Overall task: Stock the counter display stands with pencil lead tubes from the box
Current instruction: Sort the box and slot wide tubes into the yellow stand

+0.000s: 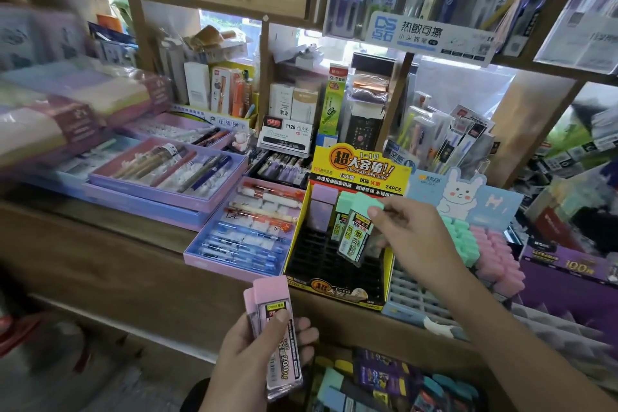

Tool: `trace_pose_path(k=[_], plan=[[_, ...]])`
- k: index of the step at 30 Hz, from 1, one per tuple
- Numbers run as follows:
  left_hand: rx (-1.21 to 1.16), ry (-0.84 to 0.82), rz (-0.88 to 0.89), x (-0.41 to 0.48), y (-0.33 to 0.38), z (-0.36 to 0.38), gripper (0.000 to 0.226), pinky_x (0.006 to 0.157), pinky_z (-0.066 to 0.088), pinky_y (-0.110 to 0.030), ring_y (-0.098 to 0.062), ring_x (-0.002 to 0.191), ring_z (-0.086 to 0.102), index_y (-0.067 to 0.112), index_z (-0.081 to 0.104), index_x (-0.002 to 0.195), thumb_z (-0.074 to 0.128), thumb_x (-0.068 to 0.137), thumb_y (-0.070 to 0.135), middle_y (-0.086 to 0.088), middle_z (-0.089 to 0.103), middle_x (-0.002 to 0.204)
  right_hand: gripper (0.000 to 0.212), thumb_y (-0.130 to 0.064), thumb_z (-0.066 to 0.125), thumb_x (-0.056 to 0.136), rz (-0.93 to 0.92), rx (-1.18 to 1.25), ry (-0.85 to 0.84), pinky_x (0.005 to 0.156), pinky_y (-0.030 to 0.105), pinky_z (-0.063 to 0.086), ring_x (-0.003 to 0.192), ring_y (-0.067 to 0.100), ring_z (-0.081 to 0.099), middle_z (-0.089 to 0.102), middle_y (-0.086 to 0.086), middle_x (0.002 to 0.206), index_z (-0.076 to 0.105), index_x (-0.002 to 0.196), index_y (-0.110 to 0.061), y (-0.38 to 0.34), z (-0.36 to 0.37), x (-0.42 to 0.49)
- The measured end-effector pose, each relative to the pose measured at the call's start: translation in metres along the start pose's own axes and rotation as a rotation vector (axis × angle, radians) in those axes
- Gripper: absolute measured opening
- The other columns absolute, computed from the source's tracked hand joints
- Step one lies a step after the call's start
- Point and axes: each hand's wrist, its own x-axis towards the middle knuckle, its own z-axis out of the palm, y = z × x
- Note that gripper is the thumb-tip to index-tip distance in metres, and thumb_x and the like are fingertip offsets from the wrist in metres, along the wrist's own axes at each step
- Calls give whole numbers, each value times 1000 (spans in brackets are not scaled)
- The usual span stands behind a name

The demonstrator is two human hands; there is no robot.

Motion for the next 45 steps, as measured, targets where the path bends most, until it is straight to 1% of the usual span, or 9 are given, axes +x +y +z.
trace_pose_path(k=[5,10,16,18,21,23,28,37,45], plan=[[36,-6,43,6,-6,-6,42,63,61,-39,-40,83,75,3,68,113,73,74,17,-31,73,98,15,-26,65,100,-12,38,-14,67,27,49,77,30,66,67,17,83,71,93,-15,-4,-1,15],[58,3,59,11,-10,-11,47,62,61,-38,-41,84,75,4,67,114,76,72,21,-29,74,98,9,-19,68,98,-21,61,13,72,21,53,82,19,64,67,4,90,69,105,-25,-3,-6,20],[74,-16,90,12,-14,-11,42,58,60,-37,-38,77,75,4,67,112,73,73,18,-30,74,95,12,-16,73,94,-23,49,2,87,46,61,86,25,72,73,5,93,69,99,-26,-1,-10,23],[79,-19,98,13,-14,-11,42,57,60,-37,-38,75,74,2,67,112,73,73,17,-31,73,94,11,-15,74,93,-40,38,4,84,40,61,84,21,72,74,2,91,71,95,-26,-1,-8,23],[87,-16,103,14,-15,-12,42,58,60,-37,-38,77,74,1,66,113,73,74,17,-31,73,94,12,-18,79,89,-78,-41,12,71,14,50,74,5,65,72,-6,84,74,90,-29,1,-4,24],[93,-13,101,15,-16,-13,42,59,60,-37,-39,78,74,1,66,113,73,75,17,-30,73,95,10,-19,81,88,-82,-71,19,62,7,42,72,8,61,70,-8,82,77,93,-27,2,-1,25],[96,-8,110,17,-17,-13,42,58,60,-36,-38,76,75,2,66,113,73,74,18,-30,74,94,13,-17,80,88,-116,-95,32,64,9,43,81,22,63,72,-1,86,79,99,-24,3,3,27],[72,-19,97,18,-18,-15,45,58,60,-36,-37,77,74,4,66,115,74,74,18,-30,73,95,14,-17,79,88,-179,-225,-10,75,28,45,84,18,60,65,-14,86,80,102,-21,6,1,29],[83,-34,99,17,-17,-14,43,59,60,-36,-36,77,74,5,65,116,72,76,18,-29,74,95,11,-14,76,90,-305,-307,-17,77,31,45,88,15,53,62,-11,88,74,101,-18,6,7,29]])
